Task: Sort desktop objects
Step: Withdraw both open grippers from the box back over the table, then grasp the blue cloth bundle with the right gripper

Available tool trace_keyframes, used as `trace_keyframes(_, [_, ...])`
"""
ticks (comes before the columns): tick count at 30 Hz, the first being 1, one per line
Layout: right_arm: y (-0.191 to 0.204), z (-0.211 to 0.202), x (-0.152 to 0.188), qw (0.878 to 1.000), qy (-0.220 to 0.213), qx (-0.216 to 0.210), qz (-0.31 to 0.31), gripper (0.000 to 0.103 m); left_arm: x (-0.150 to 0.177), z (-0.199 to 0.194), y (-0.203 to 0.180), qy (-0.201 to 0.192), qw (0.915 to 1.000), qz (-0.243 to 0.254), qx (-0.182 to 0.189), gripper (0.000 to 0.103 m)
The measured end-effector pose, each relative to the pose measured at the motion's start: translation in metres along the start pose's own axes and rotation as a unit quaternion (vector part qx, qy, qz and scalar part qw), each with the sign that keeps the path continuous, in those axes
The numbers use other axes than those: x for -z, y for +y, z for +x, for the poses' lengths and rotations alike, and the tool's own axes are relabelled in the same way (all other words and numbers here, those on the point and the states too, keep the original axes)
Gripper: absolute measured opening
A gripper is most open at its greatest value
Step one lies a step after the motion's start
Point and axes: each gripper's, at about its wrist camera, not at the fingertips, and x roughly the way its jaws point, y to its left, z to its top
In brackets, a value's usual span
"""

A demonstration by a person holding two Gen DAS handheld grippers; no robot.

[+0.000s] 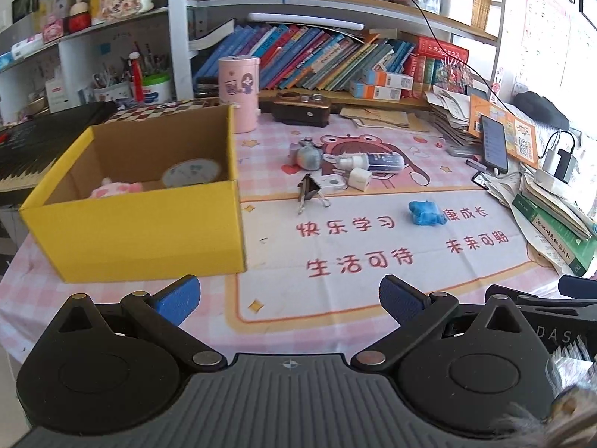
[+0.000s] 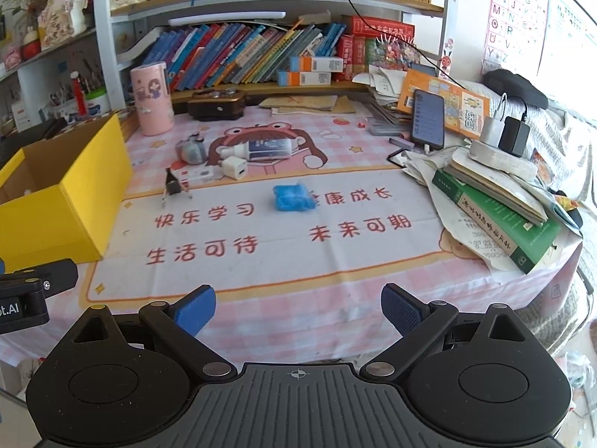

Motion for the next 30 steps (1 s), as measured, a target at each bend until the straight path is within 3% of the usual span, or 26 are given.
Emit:
trace_keyframes(9, [-0.025, 0.03, -0.025, 1.0, 0.008, -0.003, 0.004, 0.097, -0.02, 0.03, -0.028, 0.01, 0.9999, 0.005, 0.006, 0.103])
trace_keyframes(17, [-0.04, 0.061, -0.046, 1.0, 0.017, -0.023, -0.004, 0.097, -0.037, 0.054, -0.049, 0.019, 0.9998, 0.003, -0.01, 0.103])
trace_keyframes(30, [-0.048, 0.108, -0.073, 0.994, 0.047, -0.092, -0.023, 0.096, -0.053, 0.078, -0.066, 0.035, 0.9981, -0.009, -0.051, 0.103])
